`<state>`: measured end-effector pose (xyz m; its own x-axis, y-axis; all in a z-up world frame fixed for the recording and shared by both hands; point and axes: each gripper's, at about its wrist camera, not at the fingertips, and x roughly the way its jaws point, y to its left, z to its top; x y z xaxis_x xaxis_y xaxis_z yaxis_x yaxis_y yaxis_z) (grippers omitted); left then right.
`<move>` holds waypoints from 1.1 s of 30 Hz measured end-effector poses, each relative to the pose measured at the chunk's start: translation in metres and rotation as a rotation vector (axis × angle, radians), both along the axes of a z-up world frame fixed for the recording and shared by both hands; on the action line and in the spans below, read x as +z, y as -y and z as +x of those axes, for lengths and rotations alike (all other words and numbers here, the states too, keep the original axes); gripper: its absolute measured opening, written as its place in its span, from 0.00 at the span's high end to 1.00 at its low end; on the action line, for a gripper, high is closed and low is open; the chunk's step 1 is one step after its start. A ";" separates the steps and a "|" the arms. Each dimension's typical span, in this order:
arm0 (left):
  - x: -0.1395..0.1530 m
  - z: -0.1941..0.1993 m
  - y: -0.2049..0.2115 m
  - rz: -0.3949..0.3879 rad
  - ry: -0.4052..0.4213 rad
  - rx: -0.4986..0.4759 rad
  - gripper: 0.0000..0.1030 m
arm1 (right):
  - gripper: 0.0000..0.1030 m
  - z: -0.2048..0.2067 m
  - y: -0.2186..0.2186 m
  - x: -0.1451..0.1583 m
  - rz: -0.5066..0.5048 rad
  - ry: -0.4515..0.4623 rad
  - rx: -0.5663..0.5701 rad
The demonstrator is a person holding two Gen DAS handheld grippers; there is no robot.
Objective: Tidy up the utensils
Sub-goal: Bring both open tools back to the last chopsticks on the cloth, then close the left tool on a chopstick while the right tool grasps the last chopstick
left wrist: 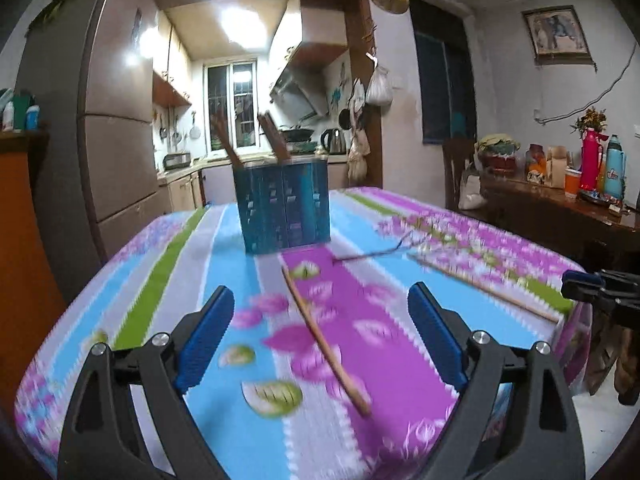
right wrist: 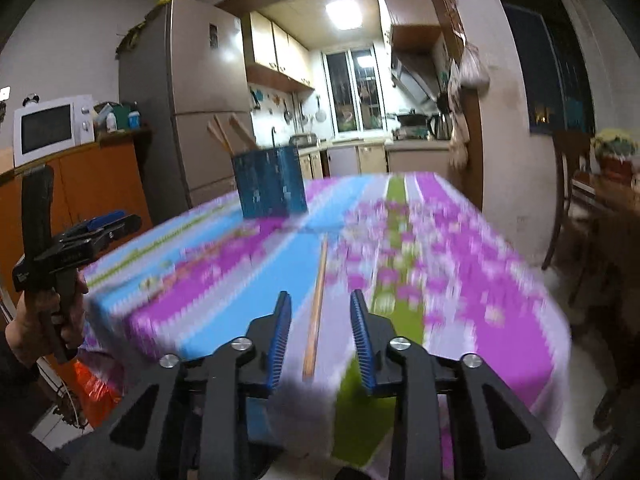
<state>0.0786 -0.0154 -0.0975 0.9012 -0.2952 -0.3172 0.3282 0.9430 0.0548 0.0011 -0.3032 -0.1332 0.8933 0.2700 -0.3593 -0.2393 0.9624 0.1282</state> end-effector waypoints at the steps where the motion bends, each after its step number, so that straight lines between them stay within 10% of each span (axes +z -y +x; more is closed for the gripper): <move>1: -0.006 -0.001 -0.004 -0.002 -0.004 0.007 0.17 | 0.75 -0.001 -0.004 -0.005 -0.010 0.002 0.003; 20: -0.046 -0.021 0.013 0.020 -0.008 0.027 0.19 | 0.92 0.010 -0.018 -0.023 -0.073 0.035 0.004; 33: -0.066 -0.017 0.023 0.015 -0.070 0.026 0.74 | 0.92 0.015 -0.020 -0.025 -0.037 0.022 -0.037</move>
<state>0.0617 -0.0389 -0.1640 0.8838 -0.2671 -0.3841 0.3073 0.9505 0.0463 0.0163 -0.2831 -0.1580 0.9102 0.2236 -0.3486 -0.2060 0.9746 0.0874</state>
